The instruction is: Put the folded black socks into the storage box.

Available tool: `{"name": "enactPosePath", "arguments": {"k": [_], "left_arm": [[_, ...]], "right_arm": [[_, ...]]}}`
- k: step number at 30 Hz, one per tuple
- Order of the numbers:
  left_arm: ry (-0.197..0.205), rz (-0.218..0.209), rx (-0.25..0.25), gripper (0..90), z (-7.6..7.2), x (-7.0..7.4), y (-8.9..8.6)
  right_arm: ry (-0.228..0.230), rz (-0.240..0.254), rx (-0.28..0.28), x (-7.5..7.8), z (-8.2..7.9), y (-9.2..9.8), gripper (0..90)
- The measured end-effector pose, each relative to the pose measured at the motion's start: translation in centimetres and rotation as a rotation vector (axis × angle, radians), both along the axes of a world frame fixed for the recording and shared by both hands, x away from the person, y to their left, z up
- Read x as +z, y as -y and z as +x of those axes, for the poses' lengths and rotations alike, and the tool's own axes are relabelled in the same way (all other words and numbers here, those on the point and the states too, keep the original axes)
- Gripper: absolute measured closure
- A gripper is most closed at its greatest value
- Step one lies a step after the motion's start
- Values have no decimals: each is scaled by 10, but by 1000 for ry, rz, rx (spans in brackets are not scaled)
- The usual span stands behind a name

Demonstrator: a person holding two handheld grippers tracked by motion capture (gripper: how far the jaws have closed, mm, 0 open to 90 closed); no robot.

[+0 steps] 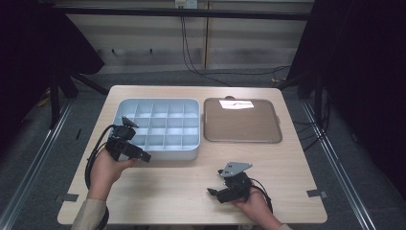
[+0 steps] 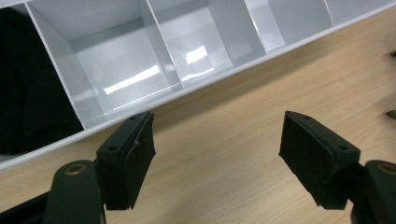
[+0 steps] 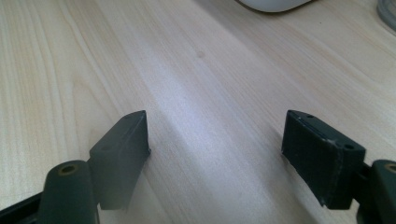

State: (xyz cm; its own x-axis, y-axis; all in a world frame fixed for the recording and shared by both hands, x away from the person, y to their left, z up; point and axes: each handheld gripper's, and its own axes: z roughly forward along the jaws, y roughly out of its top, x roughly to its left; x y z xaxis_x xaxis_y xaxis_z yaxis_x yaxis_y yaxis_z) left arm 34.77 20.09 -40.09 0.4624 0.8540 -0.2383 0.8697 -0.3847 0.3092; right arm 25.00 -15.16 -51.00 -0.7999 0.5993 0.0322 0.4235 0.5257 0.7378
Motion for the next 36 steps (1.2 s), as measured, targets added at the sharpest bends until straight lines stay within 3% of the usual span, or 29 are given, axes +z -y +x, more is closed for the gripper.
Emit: {"name": "enactPosePath", "arguments": {"k": [16, 36], "left_arm": [[24, -15, -46, 258, -13, 1, 11], [5, -39, -86, 256, -23, -24, 24]], "right_arm": [[1, 2, 0, 0, 0, 0, 227], [0, 0, 0, 0, 0, 0, 227]]}}
